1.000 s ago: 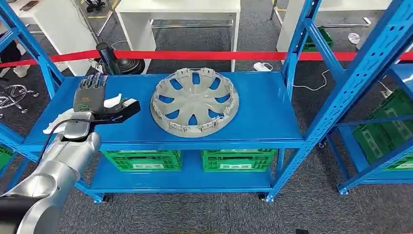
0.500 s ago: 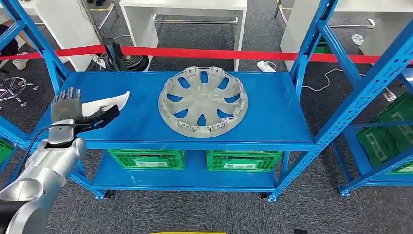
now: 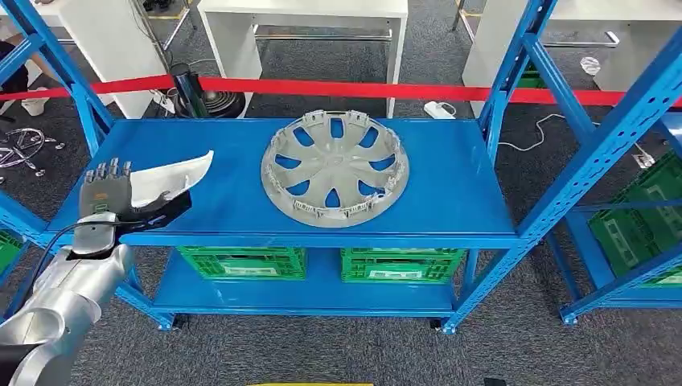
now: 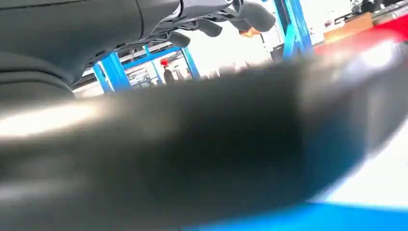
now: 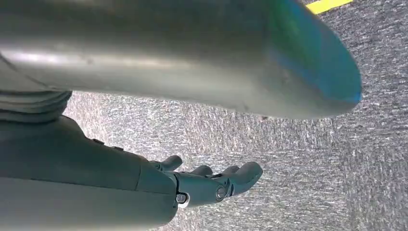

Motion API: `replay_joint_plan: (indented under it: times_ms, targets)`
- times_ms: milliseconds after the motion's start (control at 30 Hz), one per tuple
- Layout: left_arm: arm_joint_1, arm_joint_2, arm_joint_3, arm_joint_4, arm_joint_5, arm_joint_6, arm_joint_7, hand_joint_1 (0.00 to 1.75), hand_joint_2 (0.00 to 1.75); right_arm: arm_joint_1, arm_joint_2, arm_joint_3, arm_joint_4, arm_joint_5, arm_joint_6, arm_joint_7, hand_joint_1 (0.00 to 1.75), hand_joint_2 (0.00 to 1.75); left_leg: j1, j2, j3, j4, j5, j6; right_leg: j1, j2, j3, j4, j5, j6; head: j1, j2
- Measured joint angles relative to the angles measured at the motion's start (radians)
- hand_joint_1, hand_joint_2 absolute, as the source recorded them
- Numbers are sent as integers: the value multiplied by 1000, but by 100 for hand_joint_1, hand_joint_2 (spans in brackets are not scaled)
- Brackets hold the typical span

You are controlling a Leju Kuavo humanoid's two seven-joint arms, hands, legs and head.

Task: Take the parts from the cabinet and place them on the table.

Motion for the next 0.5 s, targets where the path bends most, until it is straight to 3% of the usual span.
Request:
replay_joint_plan:
  times_ms: [500]
  targets:
    - [59,-2,-23,2,-1,67,-49,0,175,2,26,0,2,-11,-1,24,0,0,0,0,1,0,0,0,0,0,0,0,0,0,0,0]
